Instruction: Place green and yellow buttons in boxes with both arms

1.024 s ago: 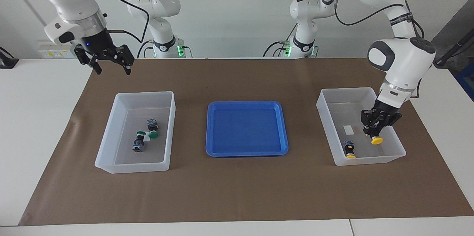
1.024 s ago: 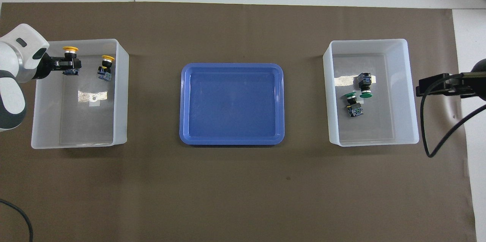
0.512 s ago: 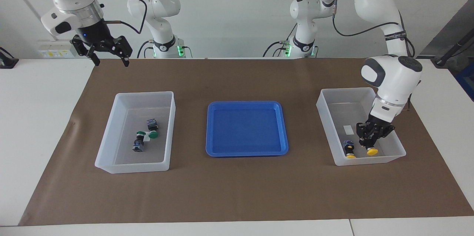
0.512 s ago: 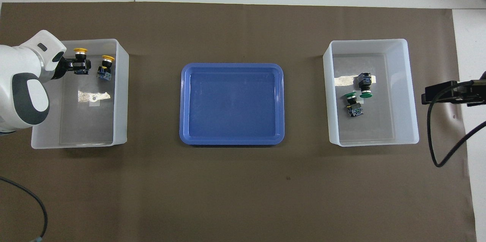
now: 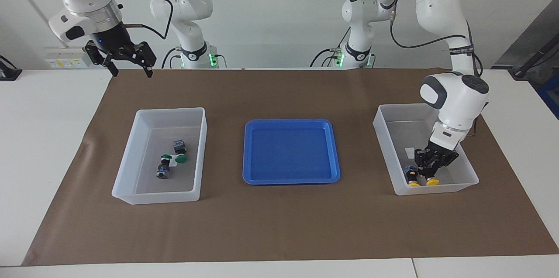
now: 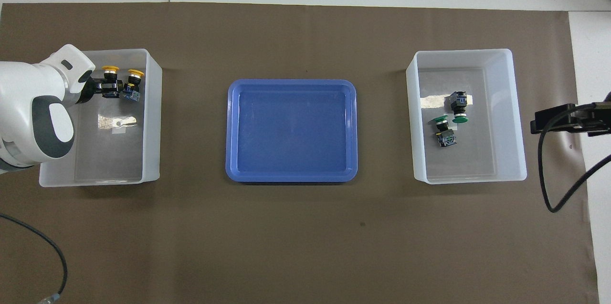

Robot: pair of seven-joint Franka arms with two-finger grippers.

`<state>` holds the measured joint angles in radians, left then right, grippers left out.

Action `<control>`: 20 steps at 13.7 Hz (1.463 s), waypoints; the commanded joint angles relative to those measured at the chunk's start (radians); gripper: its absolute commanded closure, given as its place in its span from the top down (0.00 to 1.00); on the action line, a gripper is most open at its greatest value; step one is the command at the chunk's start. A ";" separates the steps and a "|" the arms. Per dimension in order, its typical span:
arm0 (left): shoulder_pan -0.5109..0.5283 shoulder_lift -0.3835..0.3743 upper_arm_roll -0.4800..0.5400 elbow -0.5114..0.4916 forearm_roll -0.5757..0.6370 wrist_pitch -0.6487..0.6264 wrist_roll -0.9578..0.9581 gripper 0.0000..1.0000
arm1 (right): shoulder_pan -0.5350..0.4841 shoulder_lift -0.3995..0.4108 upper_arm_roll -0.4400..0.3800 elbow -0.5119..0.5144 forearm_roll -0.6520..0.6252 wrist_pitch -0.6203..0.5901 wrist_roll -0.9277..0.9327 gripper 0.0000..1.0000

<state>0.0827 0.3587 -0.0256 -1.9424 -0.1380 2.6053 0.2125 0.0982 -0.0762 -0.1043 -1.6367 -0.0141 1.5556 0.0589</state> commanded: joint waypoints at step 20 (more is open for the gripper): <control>-0.156 -0.389 0.003 -0.006 0.115 -0.539 -0.219 1.00 | -0.012 -0.017 0.014 -0.012 0.005 -0.012 0.007 1.00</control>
<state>-0.0617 0.0107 -0.0342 -1.9407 -0.0505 2.1202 0.0187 0.0982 -0.0770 -0.1031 -1.6368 -0.0136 1.5517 0.0589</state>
